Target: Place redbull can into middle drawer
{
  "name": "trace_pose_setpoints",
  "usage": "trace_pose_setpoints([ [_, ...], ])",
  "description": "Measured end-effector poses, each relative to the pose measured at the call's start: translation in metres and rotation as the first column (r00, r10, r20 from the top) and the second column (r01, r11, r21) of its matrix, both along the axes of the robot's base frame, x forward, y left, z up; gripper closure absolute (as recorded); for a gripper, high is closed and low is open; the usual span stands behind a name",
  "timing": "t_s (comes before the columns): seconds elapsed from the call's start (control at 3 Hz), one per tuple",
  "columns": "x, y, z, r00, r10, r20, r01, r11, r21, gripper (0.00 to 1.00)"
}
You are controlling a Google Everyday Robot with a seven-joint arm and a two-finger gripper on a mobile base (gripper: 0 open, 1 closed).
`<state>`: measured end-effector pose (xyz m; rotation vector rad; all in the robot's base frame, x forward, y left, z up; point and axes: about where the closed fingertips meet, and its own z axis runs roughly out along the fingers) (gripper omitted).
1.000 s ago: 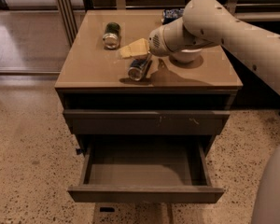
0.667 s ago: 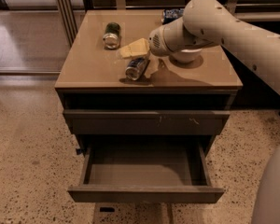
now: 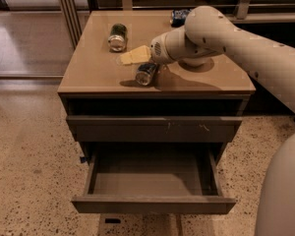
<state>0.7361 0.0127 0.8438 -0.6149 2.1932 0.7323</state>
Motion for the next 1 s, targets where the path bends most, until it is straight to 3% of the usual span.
trace_pose_setpoints([
  [0.33,0.0065,0.0130,-0.0080,1.0000,0.006,0.001,-0.006,0.999,-0.035,0.00],
  [1.0,0.0067,0.0147,-0.0087,1.0000,0.009,0.001,-0.009,0.999,-0.037,0.42],
])
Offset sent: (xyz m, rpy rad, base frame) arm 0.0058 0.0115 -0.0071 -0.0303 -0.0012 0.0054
